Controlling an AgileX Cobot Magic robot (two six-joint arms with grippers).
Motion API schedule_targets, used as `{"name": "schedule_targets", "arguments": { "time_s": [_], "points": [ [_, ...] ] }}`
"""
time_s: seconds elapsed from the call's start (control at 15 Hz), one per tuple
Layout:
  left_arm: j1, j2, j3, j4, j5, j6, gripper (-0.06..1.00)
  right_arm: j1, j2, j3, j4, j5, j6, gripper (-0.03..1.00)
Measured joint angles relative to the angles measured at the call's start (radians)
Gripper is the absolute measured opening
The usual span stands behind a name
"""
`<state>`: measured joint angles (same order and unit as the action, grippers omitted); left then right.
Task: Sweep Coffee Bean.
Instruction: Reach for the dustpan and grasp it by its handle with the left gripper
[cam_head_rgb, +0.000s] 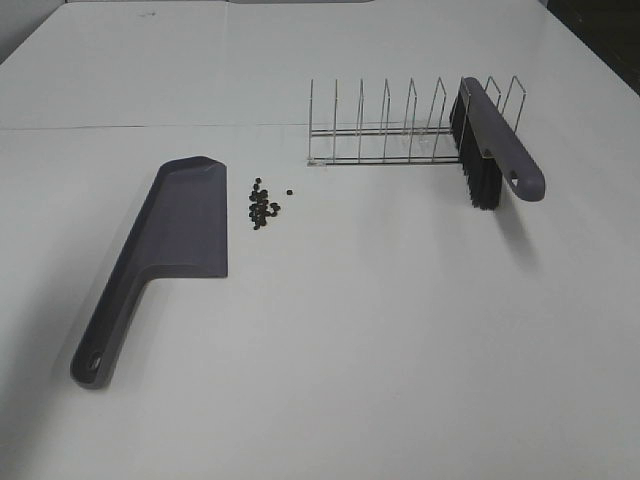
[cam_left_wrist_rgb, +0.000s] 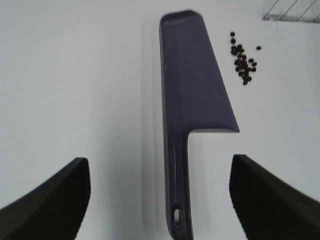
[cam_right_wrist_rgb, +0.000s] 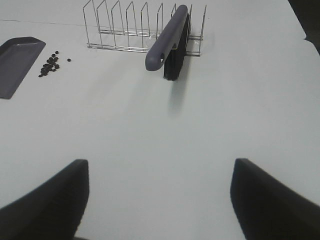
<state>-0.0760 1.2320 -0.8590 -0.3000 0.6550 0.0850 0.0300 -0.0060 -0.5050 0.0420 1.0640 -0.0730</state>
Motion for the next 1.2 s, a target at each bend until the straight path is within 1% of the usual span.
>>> {"name": "schedule_targets", "arguments": {
  "time_s": [0.2,0.33,0.47,0.53,0.67,0.87,1.0,1.2],
  "points": [
    [0.000,0.199,-0.089,-0.014,0.081,-0.001,0.71,0.000,0.000,0.000,0.000,0.000,0.000,0.74],
    [-0.018,0.323,-0.150,-0.012,0.113,-0.022,0.71,0.000,0.000,0.000,0.000,0.000,0.000,0.74],
    [-0.076,0.409,-0.201,0.022,0.116,-0.069,0.71,0.000,0.000,0.000,0.000,0.000,0.000,0.74],
    [-0.122,0.466,-0.235,0.071,0.116,-0.131,0.71,0.000,0.000,0.000,0.000,0.000,0.000,0.74],
    [-0.176,0.534,-0.257,0.123,0.119,-0.196,0.71,0.000,0.000,0.000,0.000,0.000,0.000,0.74],
    [-0.244,0.626,-0.284,0.138,0.119,-0.243,0.71,0.000,0.000,0.000,0.000,0.000,0.000,0.74],
    [-0.261,0.678,-0.289,0.142,0.119,-0.259,0.71,0.000,0.000,0.000,0.000,0.000,0.000,0.74],
    [-0.260,0.728,-0.289,0.165,0.122,-0.286,0.71,0.000,0.000,0.000,0.000,0.000,0.000,0.74]
  ]
}}
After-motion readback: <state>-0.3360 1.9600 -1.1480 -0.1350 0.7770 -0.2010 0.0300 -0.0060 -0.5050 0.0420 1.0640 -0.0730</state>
